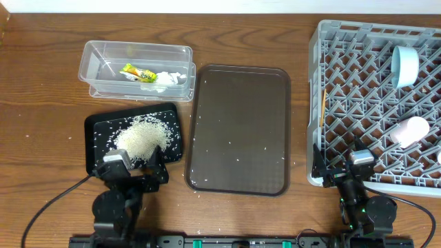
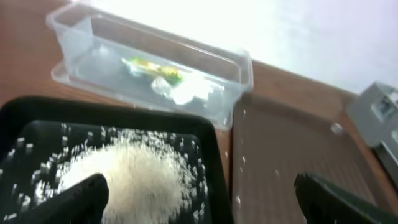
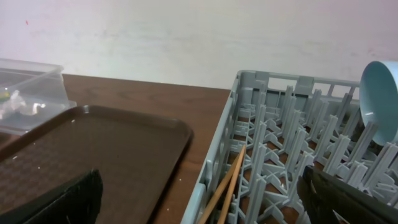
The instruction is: Sort waste into correct bins and load items into the dishwasher rack
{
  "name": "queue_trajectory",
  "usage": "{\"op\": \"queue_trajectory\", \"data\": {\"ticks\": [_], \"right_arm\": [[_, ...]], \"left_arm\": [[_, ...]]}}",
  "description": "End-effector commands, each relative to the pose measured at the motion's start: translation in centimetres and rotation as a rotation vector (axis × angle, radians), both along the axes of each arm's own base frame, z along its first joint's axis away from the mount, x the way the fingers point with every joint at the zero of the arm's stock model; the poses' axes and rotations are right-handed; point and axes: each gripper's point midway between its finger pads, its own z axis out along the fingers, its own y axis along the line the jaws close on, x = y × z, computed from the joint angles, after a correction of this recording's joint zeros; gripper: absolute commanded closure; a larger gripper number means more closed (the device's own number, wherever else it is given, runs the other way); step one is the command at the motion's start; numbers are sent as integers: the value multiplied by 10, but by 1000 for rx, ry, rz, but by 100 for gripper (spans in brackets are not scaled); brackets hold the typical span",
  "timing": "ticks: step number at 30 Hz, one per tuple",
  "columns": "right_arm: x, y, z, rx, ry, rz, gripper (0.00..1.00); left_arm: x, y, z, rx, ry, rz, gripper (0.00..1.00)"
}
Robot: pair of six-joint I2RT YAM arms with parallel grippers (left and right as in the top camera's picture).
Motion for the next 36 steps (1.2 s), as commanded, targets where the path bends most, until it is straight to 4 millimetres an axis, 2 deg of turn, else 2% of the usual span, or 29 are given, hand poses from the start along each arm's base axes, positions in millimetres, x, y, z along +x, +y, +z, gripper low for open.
{"op": "queue_trajectory", "data": {"ticks": [1, 5, 10, 11, 36], "right_arm": [[-1, 4, 0, 3, 0, 16, 1], [-1, 4, 0, 3, 0, 16, 1], [-1, 4, 0, 3, 0, 16, 1], [-1, 4, 0, 3, 0, 16, 1], [-1, 4, 0, 3, 0, 16, 1]], "left_arm": [[9, 3, 10, 99, -125, -9, 2], [18, 5, 20, 217, -247, -7, 2], [22, 4, -18, 221, -160, -17, 2], [20, 5, -34, 222, -95, -24, 2], [20, 4, -33, 221, -101, -24, 2]]}}
